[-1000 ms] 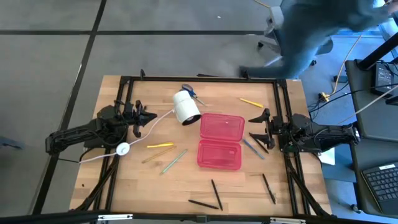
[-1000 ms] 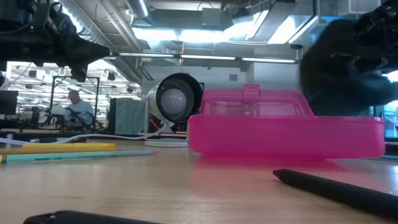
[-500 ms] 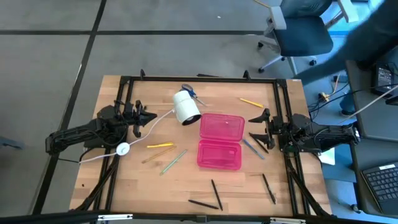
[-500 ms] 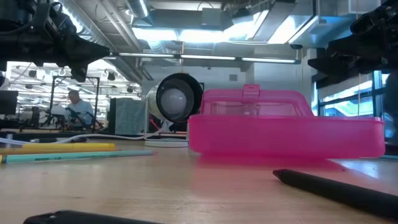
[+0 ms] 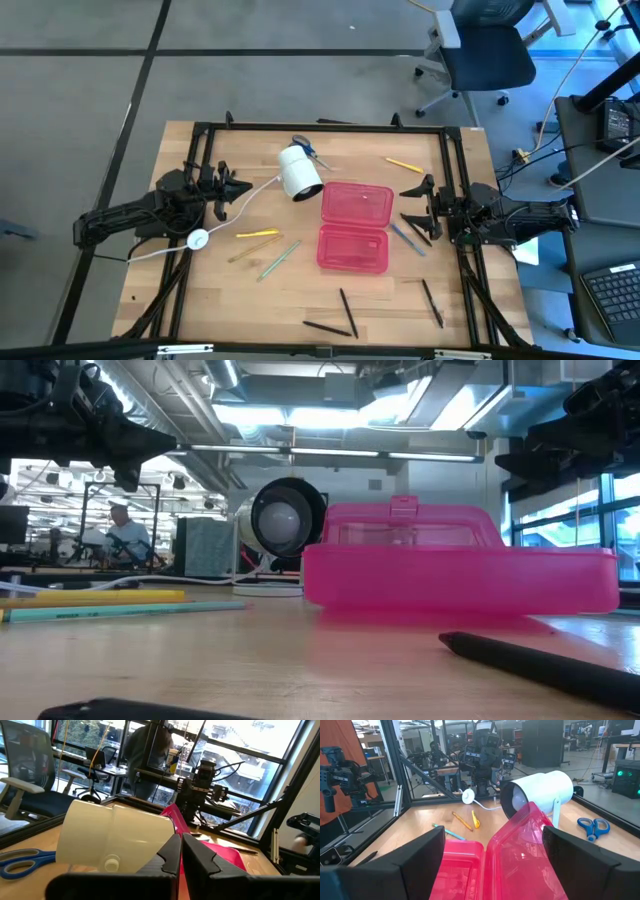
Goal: Pick & place school supplies into a supply box
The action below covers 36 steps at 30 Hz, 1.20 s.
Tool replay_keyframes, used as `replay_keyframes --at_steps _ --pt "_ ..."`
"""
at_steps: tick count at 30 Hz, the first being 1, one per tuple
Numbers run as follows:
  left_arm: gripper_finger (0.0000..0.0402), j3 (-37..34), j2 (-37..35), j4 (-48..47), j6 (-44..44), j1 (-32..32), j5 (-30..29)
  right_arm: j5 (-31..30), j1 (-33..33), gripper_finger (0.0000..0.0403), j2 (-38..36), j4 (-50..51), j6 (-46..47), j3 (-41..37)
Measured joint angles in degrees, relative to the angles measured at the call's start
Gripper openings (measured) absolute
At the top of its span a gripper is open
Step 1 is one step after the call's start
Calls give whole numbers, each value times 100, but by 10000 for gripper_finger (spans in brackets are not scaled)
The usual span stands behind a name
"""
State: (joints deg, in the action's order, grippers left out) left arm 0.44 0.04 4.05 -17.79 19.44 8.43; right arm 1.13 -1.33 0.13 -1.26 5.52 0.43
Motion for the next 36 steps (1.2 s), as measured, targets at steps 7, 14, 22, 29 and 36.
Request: replay_keyframes --at_steps 7,14,22,29,36 --pt "12 0 0 0 0 0 0 0 -1 338 -1 -2 0 0" --pt "8 -1 1 0 -1 0 1 0 1 338 1 -2 0 0" --pt "13 1 0 0 1 0 1 0 0 338 0 -2 -2 0" --pt "8 -1 2 0 -1 0 -1 0 -1 338 0 -2 -2 0" --pt "8 1 2 2 -1 0 1 -97 1 338 -1 -111 166 0"
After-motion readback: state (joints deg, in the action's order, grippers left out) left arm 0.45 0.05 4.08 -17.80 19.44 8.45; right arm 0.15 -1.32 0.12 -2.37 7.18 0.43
